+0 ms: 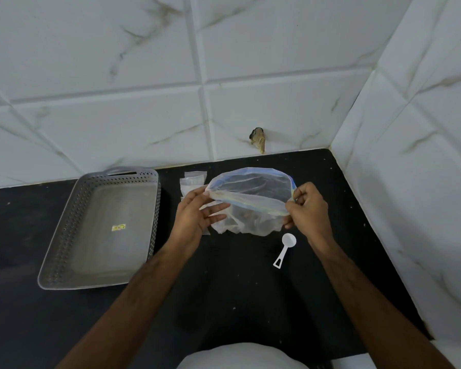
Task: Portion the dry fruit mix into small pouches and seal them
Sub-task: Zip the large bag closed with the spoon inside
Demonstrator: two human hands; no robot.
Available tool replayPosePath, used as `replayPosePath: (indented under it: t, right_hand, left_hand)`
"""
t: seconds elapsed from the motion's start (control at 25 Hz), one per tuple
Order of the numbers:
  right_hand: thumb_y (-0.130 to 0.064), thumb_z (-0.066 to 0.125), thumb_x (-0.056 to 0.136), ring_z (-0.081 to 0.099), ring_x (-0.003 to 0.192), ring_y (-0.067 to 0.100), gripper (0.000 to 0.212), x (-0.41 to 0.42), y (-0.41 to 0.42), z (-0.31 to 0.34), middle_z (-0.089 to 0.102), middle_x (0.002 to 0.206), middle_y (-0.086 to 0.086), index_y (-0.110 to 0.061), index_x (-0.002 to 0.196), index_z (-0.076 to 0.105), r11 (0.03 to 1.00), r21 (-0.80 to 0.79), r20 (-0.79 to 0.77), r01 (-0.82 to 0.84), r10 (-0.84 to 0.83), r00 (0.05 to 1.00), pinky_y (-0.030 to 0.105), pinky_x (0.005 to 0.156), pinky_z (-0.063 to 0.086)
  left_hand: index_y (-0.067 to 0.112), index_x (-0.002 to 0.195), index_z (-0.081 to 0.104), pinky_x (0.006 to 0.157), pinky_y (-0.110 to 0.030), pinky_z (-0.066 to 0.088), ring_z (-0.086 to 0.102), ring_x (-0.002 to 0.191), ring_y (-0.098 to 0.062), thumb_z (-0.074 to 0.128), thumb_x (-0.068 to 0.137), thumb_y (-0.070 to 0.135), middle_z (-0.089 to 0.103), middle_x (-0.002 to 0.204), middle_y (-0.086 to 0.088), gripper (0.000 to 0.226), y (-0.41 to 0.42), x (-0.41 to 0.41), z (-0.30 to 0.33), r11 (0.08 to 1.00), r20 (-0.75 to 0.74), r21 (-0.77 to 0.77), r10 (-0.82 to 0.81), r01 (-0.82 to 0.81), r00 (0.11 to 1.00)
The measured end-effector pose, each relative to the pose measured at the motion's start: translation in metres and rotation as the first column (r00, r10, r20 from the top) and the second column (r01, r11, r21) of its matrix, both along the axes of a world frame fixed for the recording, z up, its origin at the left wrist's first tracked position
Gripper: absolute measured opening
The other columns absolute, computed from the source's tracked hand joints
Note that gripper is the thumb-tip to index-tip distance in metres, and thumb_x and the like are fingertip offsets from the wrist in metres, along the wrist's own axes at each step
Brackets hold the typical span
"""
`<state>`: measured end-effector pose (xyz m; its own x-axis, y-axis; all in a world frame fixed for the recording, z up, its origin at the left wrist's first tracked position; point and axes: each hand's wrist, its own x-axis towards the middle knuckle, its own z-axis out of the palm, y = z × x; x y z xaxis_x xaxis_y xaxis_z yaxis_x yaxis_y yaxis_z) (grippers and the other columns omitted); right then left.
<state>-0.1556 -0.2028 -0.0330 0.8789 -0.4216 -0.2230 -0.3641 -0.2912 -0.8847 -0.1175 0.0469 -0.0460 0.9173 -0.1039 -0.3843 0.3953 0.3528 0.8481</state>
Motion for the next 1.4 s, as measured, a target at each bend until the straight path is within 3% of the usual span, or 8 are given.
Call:
replayPosePath:
  t: [0.2, 0.4, 0.52, 0.68, 0.84, 1.16, 1.28, 1.4]
  right_hand:
    - [0.003, 0.053, 0.089, 0.061, 0.052, 0.015, 0.027, 0.005, -0.010, 0.004, 0.066, 0.079, 0.013, -0.008, 0.114, 0.057, 0.936, 0.352, -0.264, 0.001, 0.099, 0.959, 0.028, 0.050, 0.052]
    - [-0.001, 0.055, 0.090, 0.052, 0.053, 0.012, 0.016, 0.001, -0.016, 0.003, 0.059, 0.078, 0.009, -0.003, 0.105, 0.061, 0.932, 0.350, -0.363, -0.091, 0.224, 0.905, 0.026, 0.050, 0.047]
    - [-0.015, 0.063, 0.093, 0.059, 0.064, 0.013, 0.009, -0.001, -0.019, -0.001, 0.061, 0.082, 0.007, -0.008, 0.099, 0.063, 0.818, 0.575, -0.261, -0.022, 0.209, 0.942, 0.028, 0.061, 0.051]
    - [-0.023, 0.063, 0.096, 0.069, 0.082, 0.015, 0.011, -0.008, -0.029, -0.004, 0.072, 0.090, 0.005, -0.015, 0.101, 0.068, 0.541, 0.841, -0.101, 0.017, 0.126, 0.987, 0.030, 0.078, 0.058]
    - [-0.033, 0.083, 0.077, 0.063, 0.076, 0.012, 0.026, -0.009, -0.032, -0.007, 0.066, 0.088, 0.005, -0.017, 0.095, 0.073, 0.557, 0.822, 0.024, -0.116, 0.169, 0.985, 0.024, 0.064, 0.056]
    - [0.006, 0.064, 0.086, 0.051, 0.047, 0.016, 0.014, 0.004, -0.027, -0.010, 0.064, 0.077, 0.015, -0.003, 0.092, 0.055, 0.990, 0.109, -0.109, -0.084, 0.096, 0.989, 0.027, 0.043, 0.044]
    - [0.002, 0.063, 0.089, 0.064, 0.056, 0.011, 0.022, 0.007, -0.023, -0.009, 0.067, 0.081, 0.002, -0.018, 0.088, 0.054, 0.932, -0.315, -0.098, -0.180, 0.157, 0.983, 0.025, 0.046, 0.053]
    - [-0.013, 0.072, 0.091, 0.067, 0.068, 0.011, 0.026, 0.007, -0.012, -0.011, 0.066, 0.088, -0.005, -0.025, 0.091, 0.048, 0.677, -0.693, -0.112, -0.250, 0.241, 0.964, 0.033, 0.055, 0.060]
  left_hand:
    - [0.015, 0.123, 0.063, 0.071, -0.031, 0.057, 0.073, 0.098, -0.020, 0.068, 0.092, 0.023, 0.076, 0.105, -0.004, 0.033, 0.007, 0.006, -0.007, 0.998, 0.093, 0.061, 0.007, -0.013, 0.996]
    - [0.005, 0.128, 0.058, 0.085, -0.045, 0.060, 0.070, 0.098, -0.030, 0.084, 0.079, 0.028, 0.071, 0.110, -0.016, 0.060, 0.000, 0.010, -0.005, 0.999, 0.167, -0.048, 0.021, -0.013, 0.986]
    - [-0.002, 0.127, 0.056, 0.085, -0.051, 0.057, 0.067, 0.090, -0.035, 0.080, 0.084, 0.019, 0.068, 0.107, -0.023, 0.054, -0.007, 0.011, -0.005, 0.993, 0.145, -0.087, 0.095, -0.083, 0.985]
    - [-0.004, 0.121, 0.059, 0.058, -0.027, 0.058, 0.069, 0.068, -0.017, 0.062, 0.096, -0.001, 0.070, 0.092, -0.012, 0.025, -0.005, 0.013, -0.005, 0.984, 0.137, 0.012, 0.174, -0.177, 0.975]
    - [0.007, 0.108, 0.066, 0.060, -0.023, 0.057, 0.069, 0.072, -0.012, 0.063, 0.097, 0.004, 0.072, 0.092, -0.007, 0.012, 0.002, 0.012, -0.013, 0.997, 0.040, 0.028, 0.075, -0.076, 0.996]
    - [0.004, 0.105, 0.067, 0.070, -0.031, 0.062, 0.071, 0.079, -0.021, 0.076, 0.079, 0.014, 0.073, 0.093, -0.012, 0.029, 0.010, 0.004, -0.007, 0.994, 0.045, 0.026, -0.103, 0.102, 0.994]
    - [0.001, 0.099, 0.069, 0.061, -0.030, 0.061, 0.068, 0.065, -0.018, 0.080, 0.079, 0.000, 0.067, 0.076, -0.010, 0.023, 0.007, 0.004, -0.005, 0.956, 0.182, 0.295, -0.062, 0.006, 0.981]
    - [0.014, 0.091, 0.072, 0.061, -0.035, 0.061, 0.069, 0.065, -0.025, 0.076, 0.080, -0.008, 0.063, 0.073, -0.010, 0.025, 0.003, 0.005, -0.009, 0.815, 0.291, 0.569, -0.072, -0.112, 0.954]
